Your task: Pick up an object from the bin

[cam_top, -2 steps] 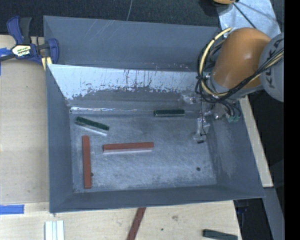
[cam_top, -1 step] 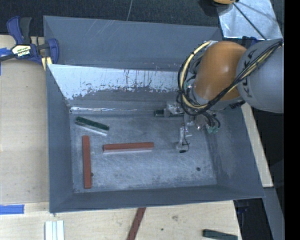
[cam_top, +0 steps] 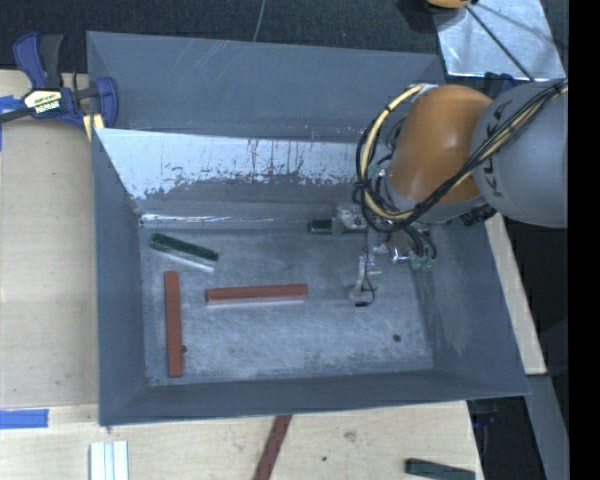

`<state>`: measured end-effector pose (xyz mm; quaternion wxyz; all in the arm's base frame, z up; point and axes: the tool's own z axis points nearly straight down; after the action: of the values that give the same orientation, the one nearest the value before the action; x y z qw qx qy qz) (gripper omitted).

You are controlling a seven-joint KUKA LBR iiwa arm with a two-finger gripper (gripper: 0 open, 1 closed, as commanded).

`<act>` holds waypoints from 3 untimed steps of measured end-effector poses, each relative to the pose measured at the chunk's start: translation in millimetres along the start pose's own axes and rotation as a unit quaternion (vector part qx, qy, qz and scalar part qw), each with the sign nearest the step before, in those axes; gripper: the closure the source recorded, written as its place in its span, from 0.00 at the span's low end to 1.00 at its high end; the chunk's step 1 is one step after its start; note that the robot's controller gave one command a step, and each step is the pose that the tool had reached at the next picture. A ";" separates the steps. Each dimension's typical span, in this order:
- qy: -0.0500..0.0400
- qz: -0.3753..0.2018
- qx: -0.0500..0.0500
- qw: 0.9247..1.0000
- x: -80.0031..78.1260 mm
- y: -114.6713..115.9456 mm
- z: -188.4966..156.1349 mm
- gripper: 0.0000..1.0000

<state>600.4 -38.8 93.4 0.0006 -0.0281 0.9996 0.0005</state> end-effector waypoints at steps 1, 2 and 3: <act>0.000 -0.082 0.001 0.997 -0.2 37.5 -2.7 0.00; -0.002 -0.147 0.001 0.989 -1.9 61.7 -5.4 0.00; -0.002 -0.056 0.000 0.998 22.0 75.4 6.0 0.00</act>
Offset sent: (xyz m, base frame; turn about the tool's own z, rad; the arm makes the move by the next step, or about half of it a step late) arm -0.0028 0.0891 0.0084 -0.1067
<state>574.2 35.3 87.4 0.0024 -0.0836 0.9965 0.0001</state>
